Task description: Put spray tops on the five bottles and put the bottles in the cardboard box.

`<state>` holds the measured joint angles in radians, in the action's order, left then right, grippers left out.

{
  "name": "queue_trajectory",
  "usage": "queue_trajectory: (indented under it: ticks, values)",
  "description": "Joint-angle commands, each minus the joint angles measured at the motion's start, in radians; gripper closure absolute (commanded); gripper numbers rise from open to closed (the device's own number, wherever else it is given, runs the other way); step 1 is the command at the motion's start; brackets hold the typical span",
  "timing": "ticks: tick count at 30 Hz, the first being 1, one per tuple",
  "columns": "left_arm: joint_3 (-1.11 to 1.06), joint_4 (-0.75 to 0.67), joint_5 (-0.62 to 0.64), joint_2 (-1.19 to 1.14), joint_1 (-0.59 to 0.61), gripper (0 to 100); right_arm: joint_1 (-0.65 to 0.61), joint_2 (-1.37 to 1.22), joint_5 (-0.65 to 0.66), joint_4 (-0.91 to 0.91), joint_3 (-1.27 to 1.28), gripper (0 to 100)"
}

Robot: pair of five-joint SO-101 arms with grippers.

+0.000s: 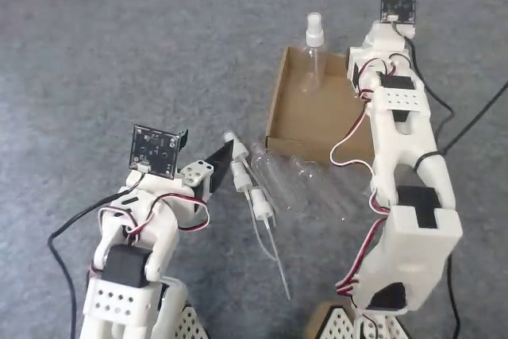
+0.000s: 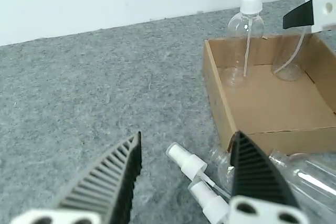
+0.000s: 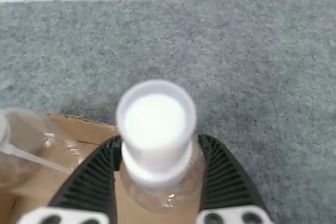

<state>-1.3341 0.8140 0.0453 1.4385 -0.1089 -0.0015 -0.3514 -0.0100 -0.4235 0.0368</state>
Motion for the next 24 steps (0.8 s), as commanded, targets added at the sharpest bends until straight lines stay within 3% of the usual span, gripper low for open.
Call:
queue_trajectory:
  ticks: [1,20,24]
  values:
    - [0.007,-0.02,-0.005,0.017,0.005,75,-0.004,0.008,-0.012,0.027,-0.069,98.9]
    - [0.007,-0.02,-0.005,0.014,0.005,75,-0.042,0.007,-0.005,0.018,-0.069,98.6]
    - [0.005,-0.02,-0.005,0.014,0.005,75,-0.038,0.001,-0.005,0.016,-0.068,90.9]
